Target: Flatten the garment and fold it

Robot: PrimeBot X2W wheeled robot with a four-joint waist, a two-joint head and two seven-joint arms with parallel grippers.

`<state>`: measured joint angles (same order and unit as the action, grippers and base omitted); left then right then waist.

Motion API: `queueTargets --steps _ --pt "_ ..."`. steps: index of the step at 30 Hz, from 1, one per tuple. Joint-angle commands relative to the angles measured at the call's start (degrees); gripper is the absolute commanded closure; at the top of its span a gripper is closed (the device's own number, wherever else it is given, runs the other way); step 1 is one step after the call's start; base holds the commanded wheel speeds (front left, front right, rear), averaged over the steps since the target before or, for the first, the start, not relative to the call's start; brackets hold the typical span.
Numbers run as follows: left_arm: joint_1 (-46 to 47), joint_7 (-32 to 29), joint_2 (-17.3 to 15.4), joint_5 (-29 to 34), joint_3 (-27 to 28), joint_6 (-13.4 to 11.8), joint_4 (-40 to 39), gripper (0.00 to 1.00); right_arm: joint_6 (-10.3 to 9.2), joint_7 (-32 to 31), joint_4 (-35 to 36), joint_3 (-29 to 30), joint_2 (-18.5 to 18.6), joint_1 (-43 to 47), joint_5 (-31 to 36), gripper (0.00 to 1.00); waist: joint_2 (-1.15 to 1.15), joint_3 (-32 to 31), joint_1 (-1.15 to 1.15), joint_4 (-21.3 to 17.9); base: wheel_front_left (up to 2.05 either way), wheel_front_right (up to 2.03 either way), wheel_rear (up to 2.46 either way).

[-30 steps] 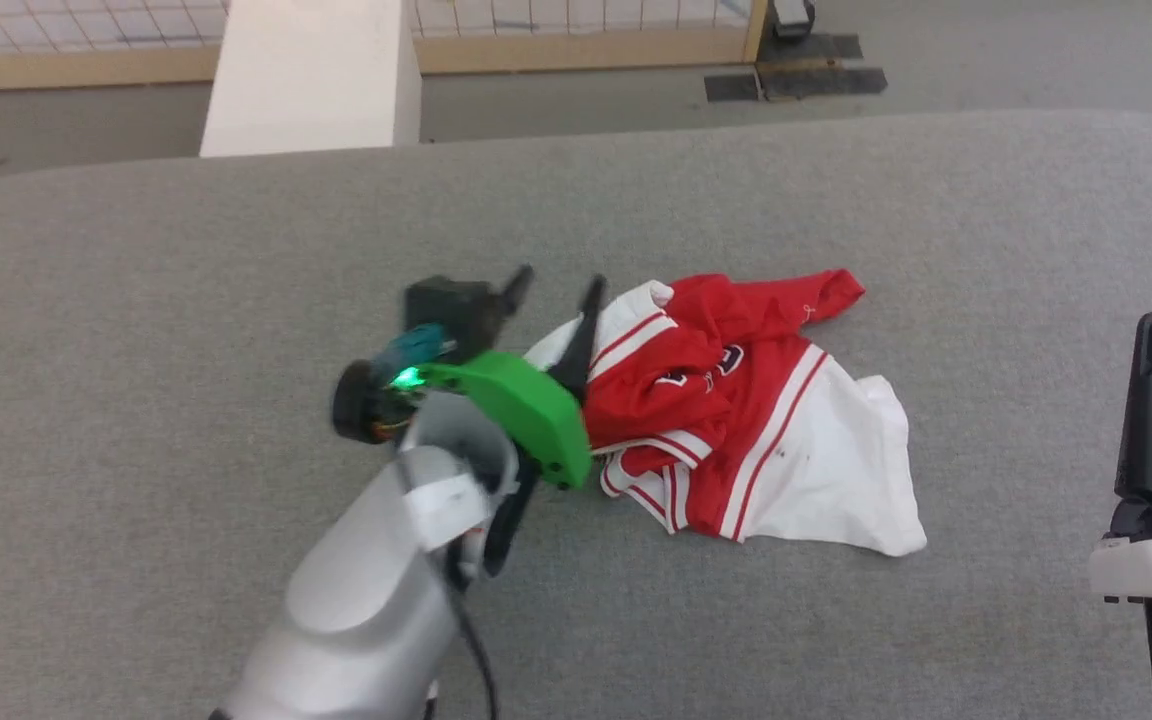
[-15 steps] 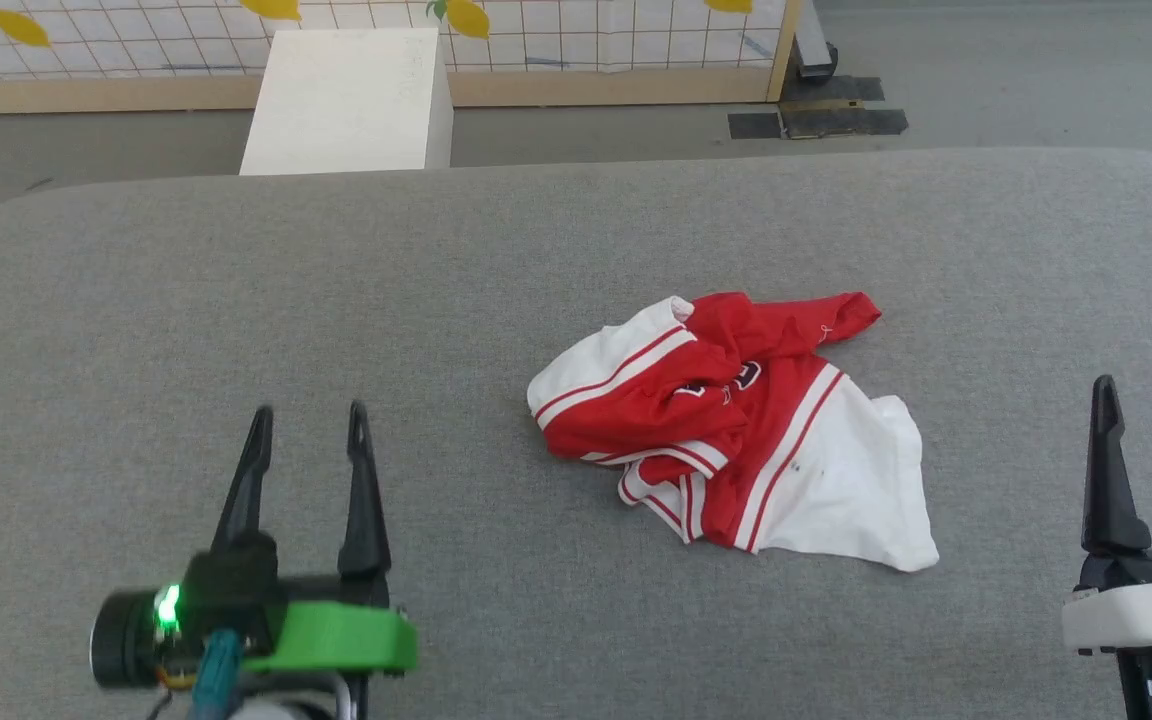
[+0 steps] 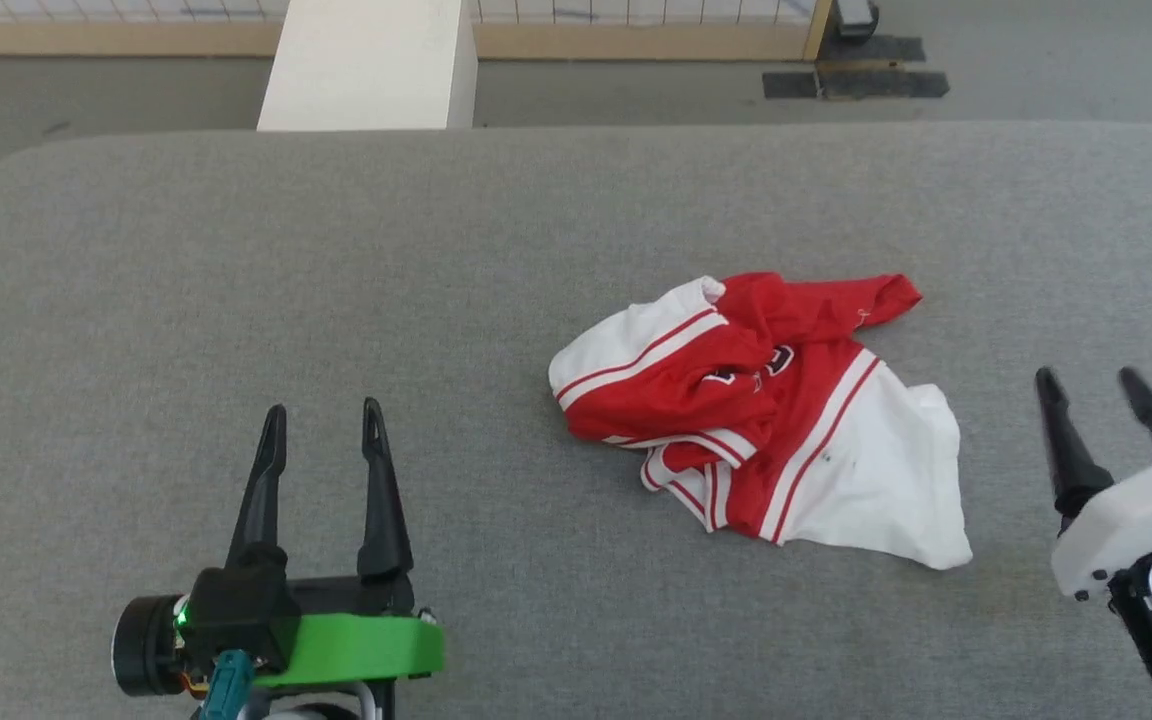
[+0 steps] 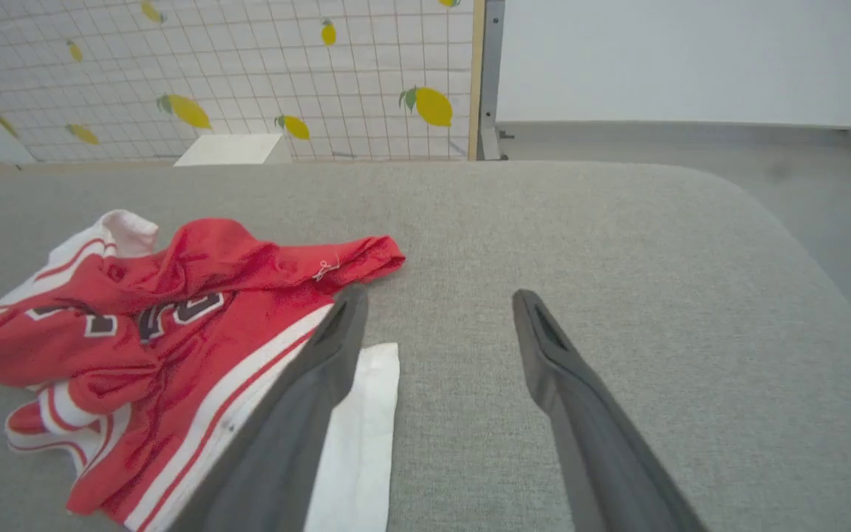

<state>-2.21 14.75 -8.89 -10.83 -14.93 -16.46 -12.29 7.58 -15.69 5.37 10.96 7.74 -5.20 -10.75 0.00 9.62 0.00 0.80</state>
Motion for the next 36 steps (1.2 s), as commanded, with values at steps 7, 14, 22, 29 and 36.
queueTargets --steps 7,14,22,29,36 --pt "2.63 0.24 2.96 3.39 0.89 3.06 0.33 0.00 -0.09 -14.77 -6.65 -4.85 6.68 -2.78 -5.40 0.00 0.00 5.76 0.00 3.71 0.00 0.00 0.00" --pt "3.49 0.25 4.46 4.45 1.20 4.74 1.71 0.00 -0.09 -19.12 -11.48 -10.31 8.93 -2.44 -6.82 0.00 0.00 6.85 0.00 5.55 0.00 0.00 0.00" --pt "2.57 0.25 5.22 4.56 2.51 5.97 3.53 0.00 -0.09 -17.13 -13.58 -12.44 9.20 -2.85 -6.40 1.00 0.00 3.73 0.00 5.22 0.00 0.00 0.00" --pt "0.57 0.25 5.45 4.39 4.12 7.20 4.43 0.00 -0.09 -15.37 -11.85 -5.25 13.66 -4.52 -5.34 1.00 0.00 0.50 0.00 3.51 0.00 0.00 0.00" --pt "-0.06 0.25 5.68 4.14 4.24 8.42 5.09 0.00 -0.09 -12.98 -16.48 8.15 19.47 -0.67 0.54 1.00 0.00 1.61 0.00 3.97 0.00 0.00 0.00"
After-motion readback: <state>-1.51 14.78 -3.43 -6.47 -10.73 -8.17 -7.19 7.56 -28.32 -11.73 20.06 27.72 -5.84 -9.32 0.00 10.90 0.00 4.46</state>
